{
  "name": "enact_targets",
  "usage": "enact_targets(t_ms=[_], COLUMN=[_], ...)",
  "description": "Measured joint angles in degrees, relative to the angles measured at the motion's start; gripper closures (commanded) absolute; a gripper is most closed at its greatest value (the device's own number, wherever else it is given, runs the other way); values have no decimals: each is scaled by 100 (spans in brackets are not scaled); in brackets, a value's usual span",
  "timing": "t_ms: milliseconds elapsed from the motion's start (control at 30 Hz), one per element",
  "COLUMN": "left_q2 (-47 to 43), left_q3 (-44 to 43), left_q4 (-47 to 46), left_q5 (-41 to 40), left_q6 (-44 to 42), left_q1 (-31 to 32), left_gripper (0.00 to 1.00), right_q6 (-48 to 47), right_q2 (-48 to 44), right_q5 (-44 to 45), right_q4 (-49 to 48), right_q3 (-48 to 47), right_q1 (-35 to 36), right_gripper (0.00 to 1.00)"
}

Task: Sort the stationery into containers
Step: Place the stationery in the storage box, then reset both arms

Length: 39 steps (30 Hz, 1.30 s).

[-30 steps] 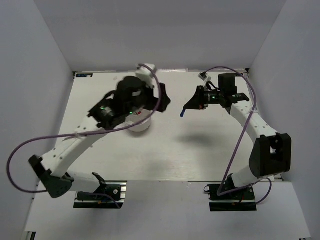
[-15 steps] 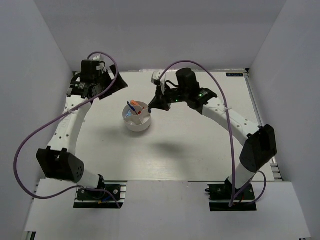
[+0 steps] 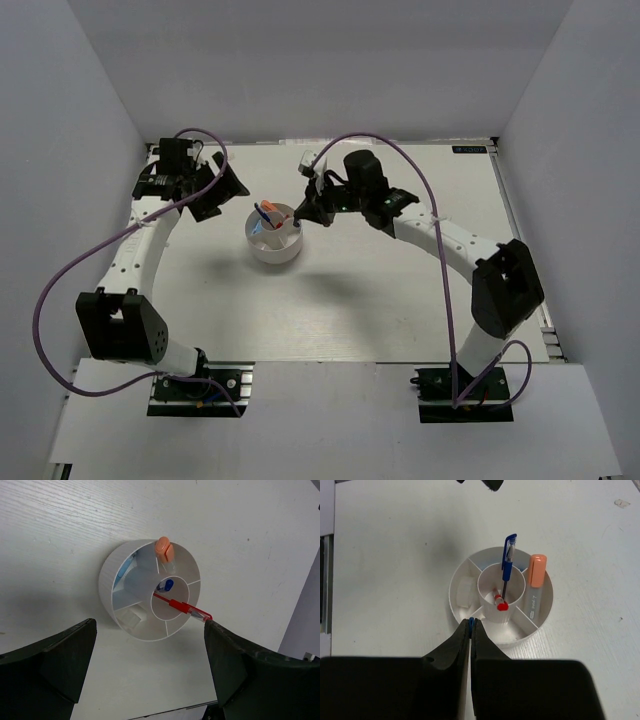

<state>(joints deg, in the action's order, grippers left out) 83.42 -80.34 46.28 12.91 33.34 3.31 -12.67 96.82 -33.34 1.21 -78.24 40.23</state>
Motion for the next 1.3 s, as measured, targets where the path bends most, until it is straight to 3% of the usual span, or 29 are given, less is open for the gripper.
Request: enact_targets(t_ms=[367, 800, 867, 1000, 1167, 1200, 1300], left_q2=[17, 17, 24, 81, 109, 120, 186], left_q3=[37, 155, 197, 201, 199, 199, 197], left_q4=[-46, -94, -96, -85, -87, -87, -59], left_q5=[9, 258, 280, 289, 317, 323, 328], left_q6=[-13, -186, -190, -225, -369, -413, -599], left_q1=[-20, -31, -48, -61, -63, -63, -68], left_gripper=[2, 2, 2, 2, 2, 2, 2], right_q6=[525, 463, 455, 437, 474, 485, 546], right_q2=[876, 1130, 1198, 1292, 1266, 1244, 1086], right_q5=[199, 201, 201, 208, 190, 190, 188], right_q4=[-588, -863, -894, -894, -859, -850, -728], right_q3=[-9, -9, -9, -9, -9, -9, -24], right_q1=[74, 79, 79, 79, 79, 79, 79], right_gripper=[100, 99, 92, 63, 50, 42, 39])
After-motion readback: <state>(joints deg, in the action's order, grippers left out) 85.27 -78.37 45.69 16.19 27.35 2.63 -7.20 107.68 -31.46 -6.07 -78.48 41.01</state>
